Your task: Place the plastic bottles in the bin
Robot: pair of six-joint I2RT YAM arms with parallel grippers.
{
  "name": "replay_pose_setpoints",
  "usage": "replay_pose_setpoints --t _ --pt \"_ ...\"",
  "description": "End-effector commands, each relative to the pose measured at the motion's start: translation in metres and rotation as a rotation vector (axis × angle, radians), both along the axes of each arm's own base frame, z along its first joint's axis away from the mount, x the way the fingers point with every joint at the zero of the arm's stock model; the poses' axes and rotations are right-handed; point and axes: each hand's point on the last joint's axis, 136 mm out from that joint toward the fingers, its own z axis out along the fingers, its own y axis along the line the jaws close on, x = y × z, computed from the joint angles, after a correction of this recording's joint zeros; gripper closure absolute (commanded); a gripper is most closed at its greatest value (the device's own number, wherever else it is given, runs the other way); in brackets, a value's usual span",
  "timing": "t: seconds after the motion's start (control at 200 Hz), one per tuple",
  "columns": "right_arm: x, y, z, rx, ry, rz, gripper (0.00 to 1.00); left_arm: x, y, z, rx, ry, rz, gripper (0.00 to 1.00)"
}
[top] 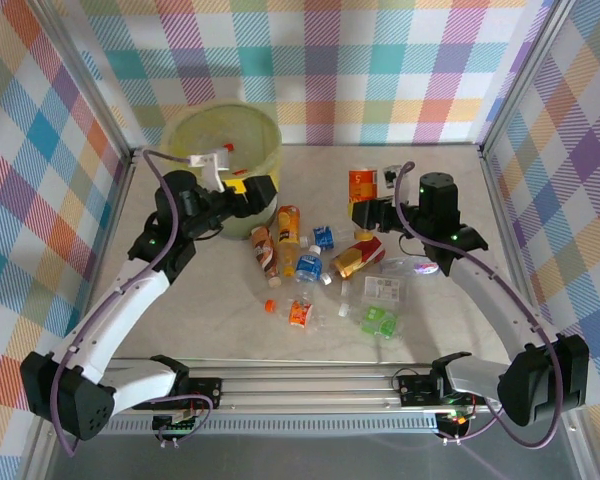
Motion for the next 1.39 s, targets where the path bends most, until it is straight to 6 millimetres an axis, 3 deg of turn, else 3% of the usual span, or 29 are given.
replay_pose_setpoints --t 0.0,0.315,0.795,1.165,1.39 --pt "-0.012 0.011 0.023 0.056 -0.093 0.077 0.62 -0.009 -0.031 0.01 -0.056 -0.071 -0.123 0.0" --pt "-0.021 0.015 0.018 0.053 -0.096 0.096 0.61 -0.021 -0.09 0.004 -0.117 -0.035 -0.314 0.01" --pt "-0.031 0.031 0.014 0.04 -0.103 0.163 0.6 -0.03 -0.136 0.013 -0.136 0.021 -0.481 0.1" --pt "-0.033 0.048 0.015 0.028 -0.104 0.218 0.59 -0.02 -0.162 -0.001 -0.051 0.028 -0.49 0.09" --pt "-0.035 0.053 0.02 0.024 -0.119 0.229 0.59 -0.018 -0.168 -0.012 -0.041 0.058 -0.497 0.1"
